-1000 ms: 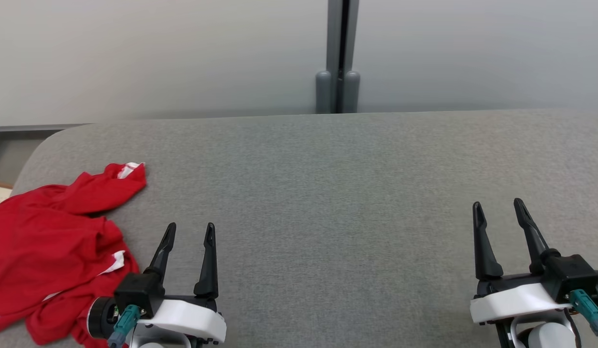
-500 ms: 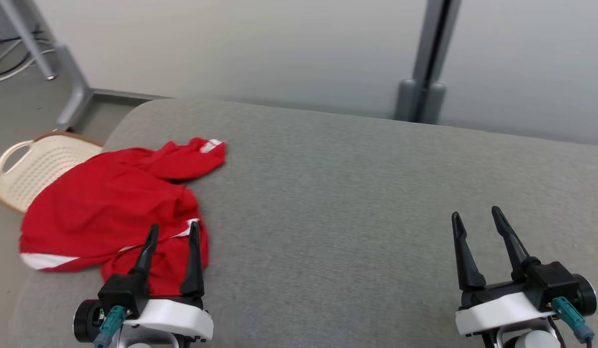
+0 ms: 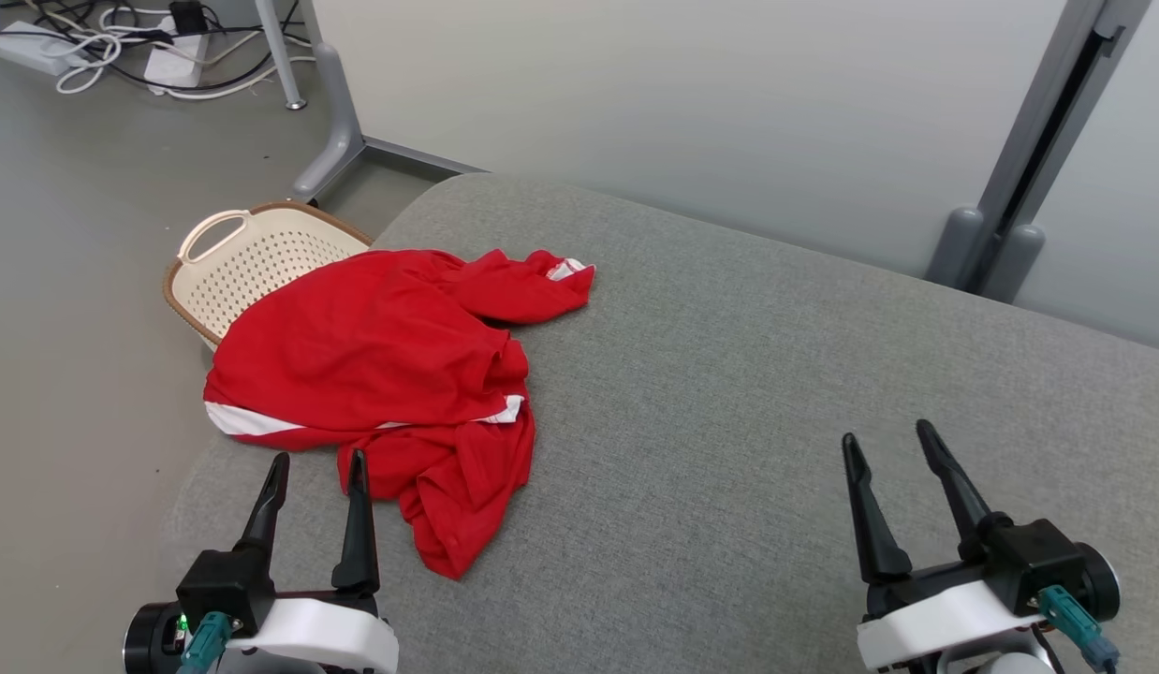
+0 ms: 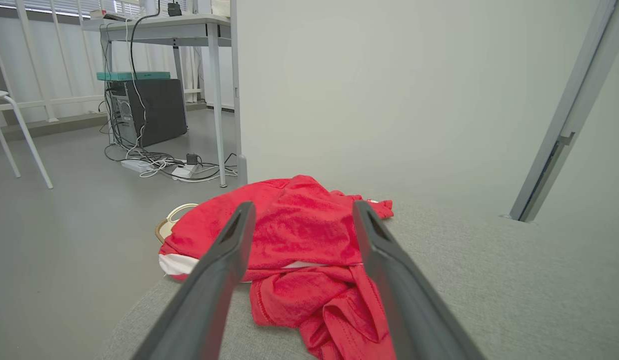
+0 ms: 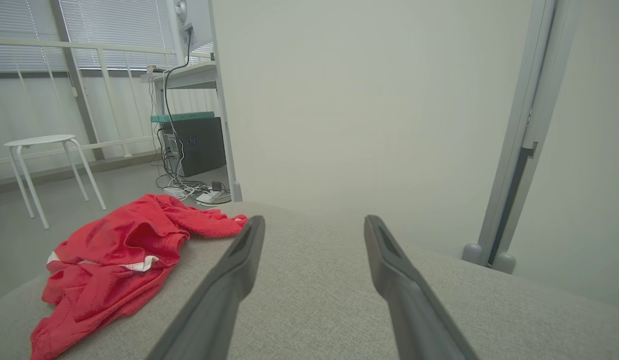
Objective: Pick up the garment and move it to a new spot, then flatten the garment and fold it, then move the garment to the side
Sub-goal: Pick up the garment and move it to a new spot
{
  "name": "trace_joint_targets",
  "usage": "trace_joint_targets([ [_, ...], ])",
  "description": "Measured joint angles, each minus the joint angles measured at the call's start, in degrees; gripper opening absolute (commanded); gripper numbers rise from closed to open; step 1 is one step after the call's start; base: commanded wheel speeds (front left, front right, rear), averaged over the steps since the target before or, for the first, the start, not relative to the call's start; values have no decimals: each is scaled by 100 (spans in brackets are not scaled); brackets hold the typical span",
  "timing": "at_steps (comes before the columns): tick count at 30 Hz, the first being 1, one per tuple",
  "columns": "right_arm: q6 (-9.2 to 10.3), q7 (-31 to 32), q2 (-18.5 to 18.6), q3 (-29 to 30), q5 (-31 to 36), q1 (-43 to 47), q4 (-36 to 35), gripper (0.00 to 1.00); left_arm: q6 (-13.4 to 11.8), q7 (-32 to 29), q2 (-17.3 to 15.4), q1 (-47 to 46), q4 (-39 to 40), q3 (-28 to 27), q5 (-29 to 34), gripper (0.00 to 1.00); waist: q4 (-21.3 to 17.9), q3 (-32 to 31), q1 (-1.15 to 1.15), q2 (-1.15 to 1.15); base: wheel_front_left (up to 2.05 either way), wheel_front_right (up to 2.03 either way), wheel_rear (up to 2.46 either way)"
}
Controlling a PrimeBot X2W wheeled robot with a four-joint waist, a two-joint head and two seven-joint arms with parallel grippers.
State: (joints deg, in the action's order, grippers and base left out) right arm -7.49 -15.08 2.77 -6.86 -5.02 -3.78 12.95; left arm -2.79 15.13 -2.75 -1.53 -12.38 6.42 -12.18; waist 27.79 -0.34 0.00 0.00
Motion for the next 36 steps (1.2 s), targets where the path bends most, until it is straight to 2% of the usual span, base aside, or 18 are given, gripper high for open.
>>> trace_joint_targets([
  [8, 0, -1, 0, -124, -1, -98, 99, 100, -31, 0, -2, 22, 82, -66, -46, 100, 97, 27, 0, 0, 0, 0, 0],
  [13, 0, -1, 1, -77, -34, -88, 107, 100, 126, 0, 0, 19, 123, -109, -2, 100, 78, -2, 0, 0, 0, 0, 0],
  [19, 0, -1, 0, -65, -32, -57, 79, 100, 182, 0, -4, -24, 76, -396, 7, 100, -31, 29, 0, 0, 0, 0, 0],
  [27, 0, -2, 0, 102, 189, -218, 3, 100, 591, 1, -22, -450, -222, -795, 176, 100, -374, 382, 0, 0, 0, 0, 0],
  [32, 0, -2, 20, 203, 503, -263, -71, 100, 795, 0, -216, -1099, -915, -867, 192, 100, -553, 729, 0, 0, 0, 0, 0],
  [36, 0, -2, 152, 385, 565, -361, -181, 100, 888, -313, -649, -1815, -1697, -786, 225, 100, -717, 1061, 0, 0, 0, 0, 0],
])
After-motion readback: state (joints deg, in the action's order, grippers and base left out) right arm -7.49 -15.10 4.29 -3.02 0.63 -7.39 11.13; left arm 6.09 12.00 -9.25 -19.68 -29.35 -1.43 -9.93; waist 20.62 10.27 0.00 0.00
